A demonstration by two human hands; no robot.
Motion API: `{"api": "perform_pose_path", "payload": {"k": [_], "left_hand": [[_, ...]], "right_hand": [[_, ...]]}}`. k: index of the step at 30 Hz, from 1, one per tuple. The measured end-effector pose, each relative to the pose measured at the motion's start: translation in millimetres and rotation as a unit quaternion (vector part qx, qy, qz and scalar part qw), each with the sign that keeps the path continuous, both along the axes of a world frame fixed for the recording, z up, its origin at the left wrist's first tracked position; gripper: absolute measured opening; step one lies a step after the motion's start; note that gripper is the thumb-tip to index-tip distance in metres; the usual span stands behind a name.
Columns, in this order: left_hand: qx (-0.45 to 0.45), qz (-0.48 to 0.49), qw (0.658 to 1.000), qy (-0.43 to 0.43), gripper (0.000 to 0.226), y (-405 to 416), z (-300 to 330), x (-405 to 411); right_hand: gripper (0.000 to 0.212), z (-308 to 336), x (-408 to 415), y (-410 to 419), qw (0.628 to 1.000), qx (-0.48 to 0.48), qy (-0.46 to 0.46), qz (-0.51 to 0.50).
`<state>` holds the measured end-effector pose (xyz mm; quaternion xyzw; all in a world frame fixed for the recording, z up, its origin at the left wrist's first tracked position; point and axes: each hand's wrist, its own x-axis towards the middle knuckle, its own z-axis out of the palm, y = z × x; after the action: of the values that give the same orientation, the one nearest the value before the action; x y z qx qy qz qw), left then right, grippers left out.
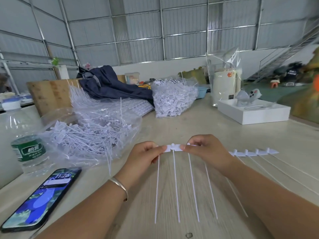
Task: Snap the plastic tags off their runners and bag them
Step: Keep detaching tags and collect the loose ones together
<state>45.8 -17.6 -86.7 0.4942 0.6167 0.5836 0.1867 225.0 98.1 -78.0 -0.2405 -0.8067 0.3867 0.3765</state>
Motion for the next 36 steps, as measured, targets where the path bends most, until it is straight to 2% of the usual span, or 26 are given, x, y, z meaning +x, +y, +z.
{"api": "perform_pose_path", "payload": {"k": [4,6,9,15,17,20,23,29,36], "left_hand": [[-0.018,0.028,0.999,0.018,0.049,0.3,-2.1,-2.0],[-0.032,0.034,0.998,0.039,0.052,0.0,-2.9,-2.2],[-0.058,0.032,0.996,0.062,0.049,-0.6,-3.8,0.2],[-0.080,0.012,0.990,0.119,0.038,-2.3,-4.1,9.8],[-0.072,-0.006,0.995,0.072,0.035,-2.1,-4.0,11.4],[-0.075,-0.049,0.995,-0.053,0.035,-3.8,-0.3,10.0],[-0.083,-0.089,0.984,-0.127,0.056,-4.1,1.3,5.8],[-0.083,-0.134,0.977,-0.144,0.037,-4.3,-0.1,5.9],[-0.098,-0.236,0.939,-0.230,0.025,-7.4,3.5,19.9]], "right_hand": [[0.041,-3.0,1.7,-2.3,0.999,0.026,0.005,-0.020],[0.037,-1.3,3.4,-2.4,1.000,0.018,0.010,-0.013],[0.027,1.5,5.5,-3.0,1.000,-0.012,0.014,0.010],[0.028,3.0,9.1,-3.3,0.997,-0.048,-0.034,0.043],[0.024,3.8,9.9,-3.4,0.995,-0.062,-0.051,0.060],[0.024,6.4,11.3,-2.6,0.994,-0.075,-0.049,0.070],[0.025,8.6,12.1,-2.9,0.994,-0.077,-0.025,0.075],[0.023,9.3,9.6,-11.7,0.992,-0.080,-0.006,0.094],[0.035,8.9,4.0,-27.1,0.979,-0.109,-0.042,0.166]]}}
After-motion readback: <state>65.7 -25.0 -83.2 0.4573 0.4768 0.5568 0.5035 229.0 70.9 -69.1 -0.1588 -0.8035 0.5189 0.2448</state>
